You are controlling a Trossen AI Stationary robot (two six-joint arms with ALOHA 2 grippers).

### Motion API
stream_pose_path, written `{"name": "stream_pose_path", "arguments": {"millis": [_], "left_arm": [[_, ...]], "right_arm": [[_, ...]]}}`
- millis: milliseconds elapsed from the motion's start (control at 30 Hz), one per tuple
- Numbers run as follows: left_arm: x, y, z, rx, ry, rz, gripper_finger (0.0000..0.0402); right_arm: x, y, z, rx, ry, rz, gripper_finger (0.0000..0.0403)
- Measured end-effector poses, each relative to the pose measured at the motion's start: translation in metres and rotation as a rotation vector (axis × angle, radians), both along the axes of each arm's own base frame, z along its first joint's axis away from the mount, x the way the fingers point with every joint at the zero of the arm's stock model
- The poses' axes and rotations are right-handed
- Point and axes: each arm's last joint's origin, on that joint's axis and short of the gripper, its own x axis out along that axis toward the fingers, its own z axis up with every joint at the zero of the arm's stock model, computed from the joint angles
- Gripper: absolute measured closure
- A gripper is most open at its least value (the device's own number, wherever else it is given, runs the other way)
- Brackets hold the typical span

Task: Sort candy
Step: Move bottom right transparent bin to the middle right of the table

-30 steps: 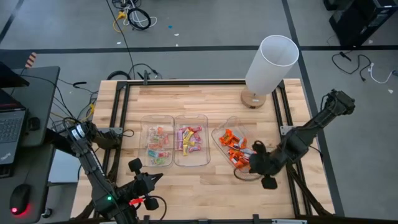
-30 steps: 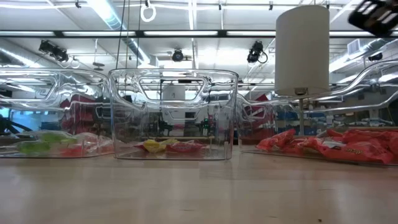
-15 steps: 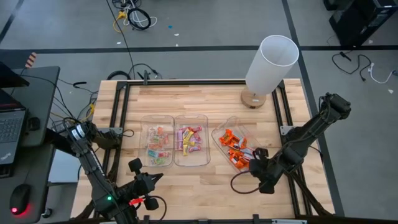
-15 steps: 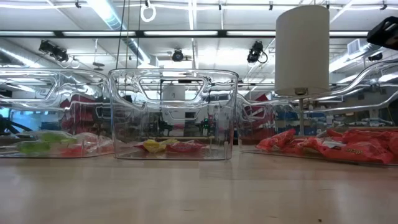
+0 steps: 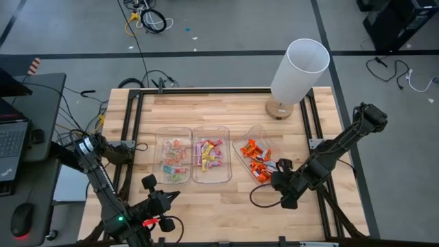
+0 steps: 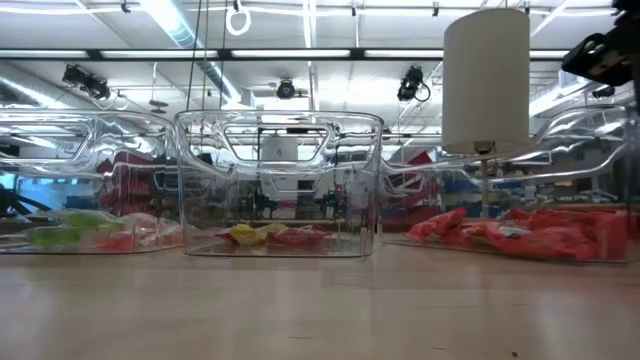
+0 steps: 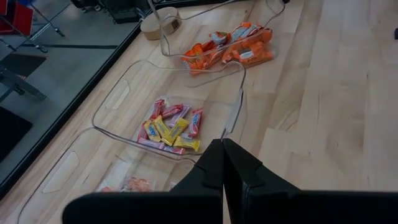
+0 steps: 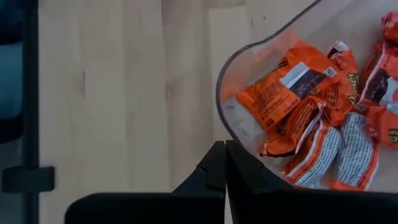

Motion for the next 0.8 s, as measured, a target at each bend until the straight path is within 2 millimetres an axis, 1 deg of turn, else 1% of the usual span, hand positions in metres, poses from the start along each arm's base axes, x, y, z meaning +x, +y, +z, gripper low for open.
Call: {"name": "stream_pose_path", "arguments": {"millis": [400,567,700,800], "left_arm": [[0.0,0.0,0.0,0.001,0.001,0.0,0.0402],[0.0,0.0,0.0,0.001,0.001,0.0,0.0402],[0.0,0.0,0.0,0.0,0.001,0.0,0.0402],[0.0,0.0,0.0,0.0,0.001,0.0,0.0402]], "right_arm": [[0.021,-0.019,0.003,-0.048,-0.087,0.02,0.0403],[0.028,-0.023,0.003,-0.059,-0.117,0.049,0.0403],[0.02,-0.021,0.012,-0.018,-0.135,0.046,0.0403],[0.008,-0.024,0.02,0.01,-0.13,-0.009,0.0403]]}}
